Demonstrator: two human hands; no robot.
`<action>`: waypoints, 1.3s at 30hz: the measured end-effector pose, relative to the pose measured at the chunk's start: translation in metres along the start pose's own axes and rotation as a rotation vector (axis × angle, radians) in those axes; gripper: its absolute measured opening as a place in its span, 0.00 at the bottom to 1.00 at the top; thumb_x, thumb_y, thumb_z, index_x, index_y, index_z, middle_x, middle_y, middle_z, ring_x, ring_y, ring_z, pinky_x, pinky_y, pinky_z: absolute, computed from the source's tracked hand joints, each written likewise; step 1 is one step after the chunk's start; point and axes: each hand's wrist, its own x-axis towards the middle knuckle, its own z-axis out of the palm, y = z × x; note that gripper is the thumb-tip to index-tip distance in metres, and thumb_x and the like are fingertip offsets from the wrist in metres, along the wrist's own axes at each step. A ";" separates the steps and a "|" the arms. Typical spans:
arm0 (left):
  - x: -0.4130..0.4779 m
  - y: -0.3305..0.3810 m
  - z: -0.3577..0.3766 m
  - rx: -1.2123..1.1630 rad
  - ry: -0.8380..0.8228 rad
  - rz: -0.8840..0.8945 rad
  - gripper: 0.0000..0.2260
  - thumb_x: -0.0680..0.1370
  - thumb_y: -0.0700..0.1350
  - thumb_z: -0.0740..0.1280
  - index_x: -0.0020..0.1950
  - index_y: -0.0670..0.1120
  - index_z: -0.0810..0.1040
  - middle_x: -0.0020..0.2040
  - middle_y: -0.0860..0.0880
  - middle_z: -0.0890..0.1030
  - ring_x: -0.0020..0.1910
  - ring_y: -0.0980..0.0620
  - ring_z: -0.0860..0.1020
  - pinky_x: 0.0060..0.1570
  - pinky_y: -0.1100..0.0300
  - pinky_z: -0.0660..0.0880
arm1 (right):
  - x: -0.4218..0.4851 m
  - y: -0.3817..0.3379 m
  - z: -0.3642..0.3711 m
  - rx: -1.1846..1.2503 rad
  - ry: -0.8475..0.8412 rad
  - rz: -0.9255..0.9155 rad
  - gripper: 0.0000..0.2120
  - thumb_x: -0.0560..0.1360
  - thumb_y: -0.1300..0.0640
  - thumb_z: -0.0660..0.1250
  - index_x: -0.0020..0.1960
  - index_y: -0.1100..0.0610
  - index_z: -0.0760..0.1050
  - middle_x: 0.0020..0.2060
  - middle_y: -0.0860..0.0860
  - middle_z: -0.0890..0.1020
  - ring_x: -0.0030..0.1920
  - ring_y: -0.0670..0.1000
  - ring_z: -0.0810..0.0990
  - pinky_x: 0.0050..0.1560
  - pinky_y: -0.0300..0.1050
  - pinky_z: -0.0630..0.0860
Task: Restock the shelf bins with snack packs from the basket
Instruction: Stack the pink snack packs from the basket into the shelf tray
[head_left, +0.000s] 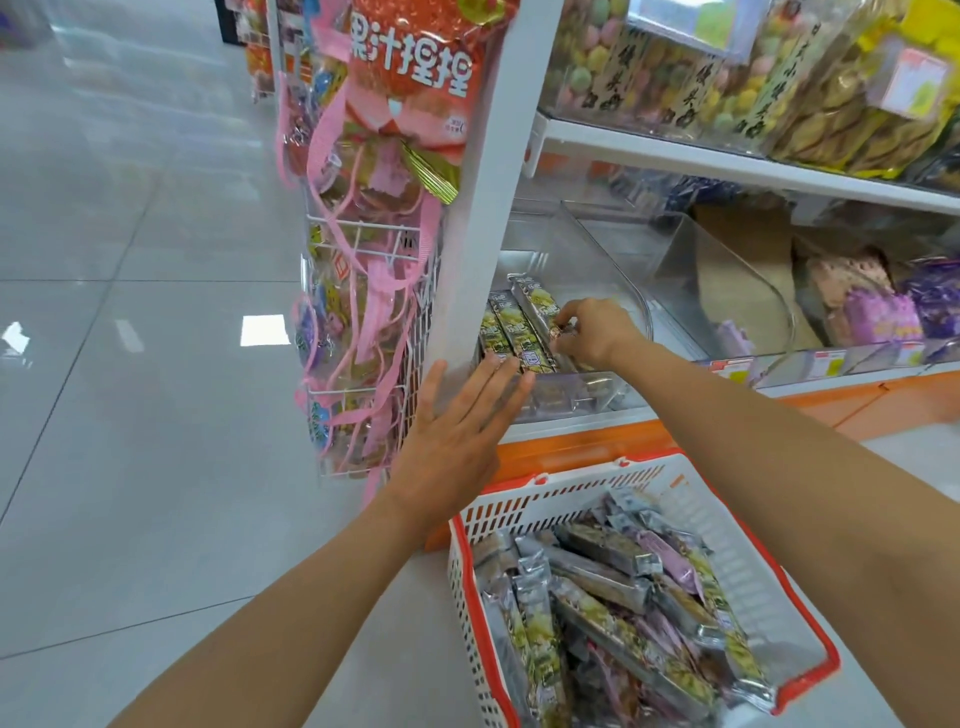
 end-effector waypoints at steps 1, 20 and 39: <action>0.000 0.000 0.000 -0.005 0.000 -0.003 0.38 0.72 0.45 0.67 0.80 0.47 0.56 0.79 0.46 0.55 0.78 0.47 0.47 0.74 0.36 0.45 | 0.000 0.000 0.001 -0.003 -0.013 0.010 0.19 0.76 0.53 0.70 0.65 0.56 0.76 0.60 0.58 0.80 0.60 0.57 0.77 0.57 0.45 0.72; -0.019 0.030 -0.024 -0.147 -0.069 -0.040 0.38 0.65 0.42 0.74 0.75 0.41 0.67 0.72 0.42 0.65 0.73 0.41 0.60 0.73 0.42 0.50 | -0.074 0.020 -0.006 0.224 0.378 -0.342 0.08 0.78 0.56 0.64 0.51 0.56 0.81 0.42 0.48 0.81 0.38 0.46 0.76 0.41 0.42 0.73; -0.114 0.082 0.018 -0.261 -0.909 -0.054 0.30 0.82 0.61 0.36 0.81 0.48 0.43 0.80 0.39 0.43 0.79 0.41 0.45 0.77 0.48 0.48 | -0.224 0.112 0.176 -0.119 -0.458 -0.152 0.25 0.79 0.48 0.64 0.74 0.53 0.64 0.65 0.57 0.76 0.62 0.58 0.76 0.49 0.45 0.71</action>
